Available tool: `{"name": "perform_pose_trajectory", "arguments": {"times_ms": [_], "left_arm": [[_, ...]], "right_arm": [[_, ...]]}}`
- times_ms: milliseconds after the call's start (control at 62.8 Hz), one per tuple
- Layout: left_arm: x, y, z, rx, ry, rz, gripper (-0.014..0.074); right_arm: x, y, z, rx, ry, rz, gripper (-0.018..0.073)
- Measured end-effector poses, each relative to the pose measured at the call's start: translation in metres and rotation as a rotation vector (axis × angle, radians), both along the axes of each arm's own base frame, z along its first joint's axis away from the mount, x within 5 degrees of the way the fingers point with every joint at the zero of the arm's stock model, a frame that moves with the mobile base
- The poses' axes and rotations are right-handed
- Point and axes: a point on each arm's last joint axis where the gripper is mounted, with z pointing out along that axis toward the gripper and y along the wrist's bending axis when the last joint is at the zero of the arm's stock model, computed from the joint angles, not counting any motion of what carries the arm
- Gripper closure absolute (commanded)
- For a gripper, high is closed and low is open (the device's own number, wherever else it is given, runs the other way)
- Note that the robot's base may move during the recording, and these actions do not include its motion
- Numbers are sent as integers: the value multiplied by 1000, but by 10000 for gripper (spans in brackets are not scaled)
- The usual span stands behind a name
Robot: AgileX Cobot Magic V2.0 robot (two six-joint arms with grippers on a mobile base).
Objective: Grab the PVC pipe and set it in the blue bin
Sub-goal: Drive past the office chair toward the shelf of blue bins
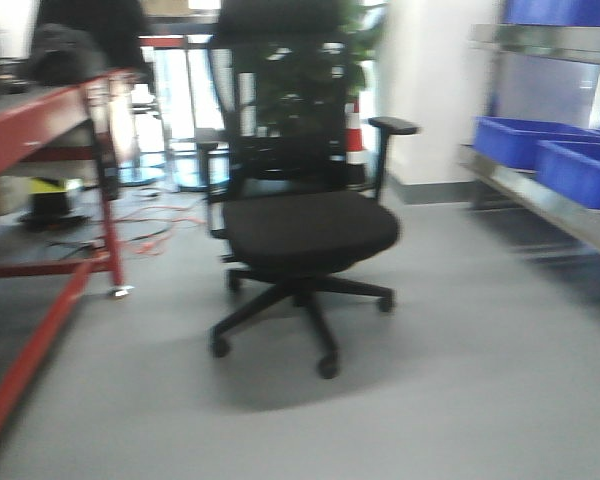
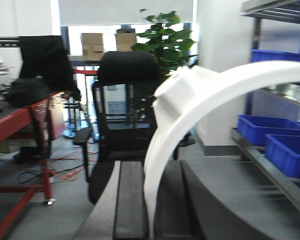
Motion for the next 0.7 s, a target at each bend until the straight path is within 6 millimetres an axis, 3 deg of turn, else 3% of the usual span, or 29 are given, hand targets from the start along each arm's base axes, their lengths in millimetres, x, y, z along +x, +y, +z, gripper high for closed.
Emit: {"name": "perform_pose_trajectory", "arguments": {"times_ms": [701], "left_arm": [[0,0,0,0,0,0,707]], "right_arm": [[0,0,0,0,0,0,724]]}}
